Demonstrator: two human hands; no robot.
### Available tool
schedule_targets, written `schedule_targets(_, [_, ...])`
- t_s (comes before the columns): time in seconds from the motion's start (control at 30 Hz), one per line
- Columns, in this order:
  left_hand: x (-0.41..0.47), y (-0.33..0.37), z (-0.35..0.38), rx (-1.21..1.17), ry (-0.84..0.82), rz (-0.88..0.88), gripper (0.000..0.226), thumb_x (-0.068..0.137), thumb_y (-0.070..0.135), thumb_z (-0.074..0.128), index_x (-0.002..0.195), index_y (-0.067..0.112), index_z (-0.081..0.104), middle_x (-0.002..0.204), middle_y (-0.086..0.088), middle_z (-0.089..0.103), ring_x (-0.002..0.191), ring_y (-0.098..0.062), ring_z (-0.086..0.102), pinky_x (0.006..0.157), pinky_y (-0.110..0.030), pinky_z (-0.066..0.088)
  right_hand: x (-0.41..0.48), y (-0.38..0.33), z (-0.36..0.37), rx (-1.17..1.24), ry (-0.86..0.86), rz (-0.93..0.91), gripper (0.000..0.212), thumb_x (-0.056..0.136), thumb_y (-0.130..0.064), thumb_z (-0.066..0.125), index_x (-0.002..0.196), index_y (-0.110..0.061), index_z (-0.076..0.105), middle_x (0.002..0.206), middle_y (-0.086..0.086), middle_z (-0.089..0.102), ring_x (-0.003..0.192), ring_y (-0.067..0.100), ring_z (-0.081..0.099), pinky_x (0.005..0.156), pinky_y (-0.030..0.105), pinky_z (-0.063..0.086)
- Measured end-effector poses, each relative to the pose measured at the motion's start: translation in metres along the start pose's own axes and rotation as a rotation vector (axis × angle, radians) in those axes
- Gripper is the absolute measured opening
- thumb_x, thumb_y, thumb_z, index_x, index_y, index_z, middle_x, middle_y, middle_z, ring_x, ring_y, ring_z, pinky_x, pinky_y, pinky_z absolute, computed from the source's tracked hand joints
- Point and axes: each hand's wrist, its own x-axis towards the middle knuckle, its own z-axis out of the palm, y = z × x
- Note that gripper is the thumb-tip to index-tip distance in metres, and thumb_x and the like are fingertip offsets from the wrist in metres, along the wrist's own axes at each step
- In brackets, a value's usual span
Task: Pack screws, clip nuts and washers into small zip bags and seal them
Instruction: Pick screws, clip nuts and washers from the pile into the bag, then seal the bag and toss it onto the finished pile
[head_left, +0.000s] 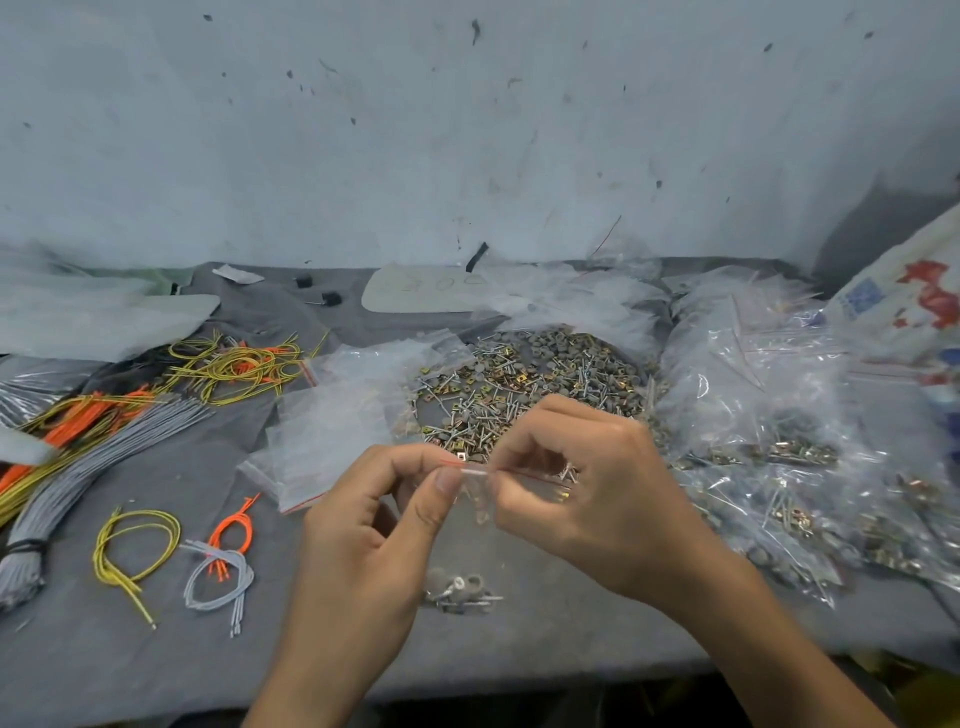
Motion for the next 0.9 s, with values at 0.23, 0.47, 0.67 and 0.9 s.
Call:
schedule_targets(0.23, [0.002, -0.010, -0.005, 0.050, 0.051, -0.025, 0.011, 0.090, 0.046, 0.064, 0.092, 0.036, 0.069, 0.079, -0.001, 0.062, 0.062, -0.019, 0.050, 0.055, -0.031, 0.042, -0.009, 0.021, -0.006, -0.063, 0.012, 0.039, 0.007, 0.078, -0.023, 0.069, 0.073, -0.025, 0.066, 0.073, -0.016, 0.059, 0.069, 0.008, 0.056, 0.066, 0.014, 0.043])
schedule_targets(0.47, [0.005, -0.028, -0.003, 0.060, 0.123, -0.069, 0.009, 0.091, 0.046, 0.062, 0.091, 0.039, 0.067, 0.075, 0.011, 0.062, 0.059, -0.002, 0.051, 0.053, -0.015, 0.039, -0.027, 0.045, -0.013, -0.107, 0.007, 0.093, 0.008, 0.082, -0.029, 0.063, 0.074, -0.028, 0.063, 0.076, -0.016, 0.059, 0.072, 0.008, 0.058, 0.064, 0.019, 0.046])
schedule_targets(0.67, [0.015, -0.035, -0.004, 0.000, 0.161, -0.107, 0.006, 0.090, 0.037, 0.059, 0.091, 0.035, 0.064, 0.069, 0.004, 0.058, 0.039, -0.008, 0.048, 0.040, -0.013, 0.044, -0.044, 0.054, -0.019, -0.064, 0.119, 0.281, 0.015, 0.087, -0.028, 0.065, 0.073, -0.024, 0.061, 0.074, -0.013, 0.059, 0.068, 0.011, 0.057, 0.062, 0.021, 0.042])
schedule_targets(0.9, [0.017, -0.036, 0.035, -0.067, 0.060, -0.144, 0.017, 0.089, 0.055, 0.062, 0.092, 0.039, 0.063, 0.073, 0.009, 0.064, 0.048, -0.011, 0.054, 0.049, -0.027, 0.047, -0.075, 0.038, 0.033, 0.235, 0.185, 0.522, 0.035, 0.077, -0.048, 0.080, 0.096, -0.038, 0.052, 0.114, -0.020, 0.061, 0.106, 0.006, 0.062, 0.071, 0.027, 0.054])
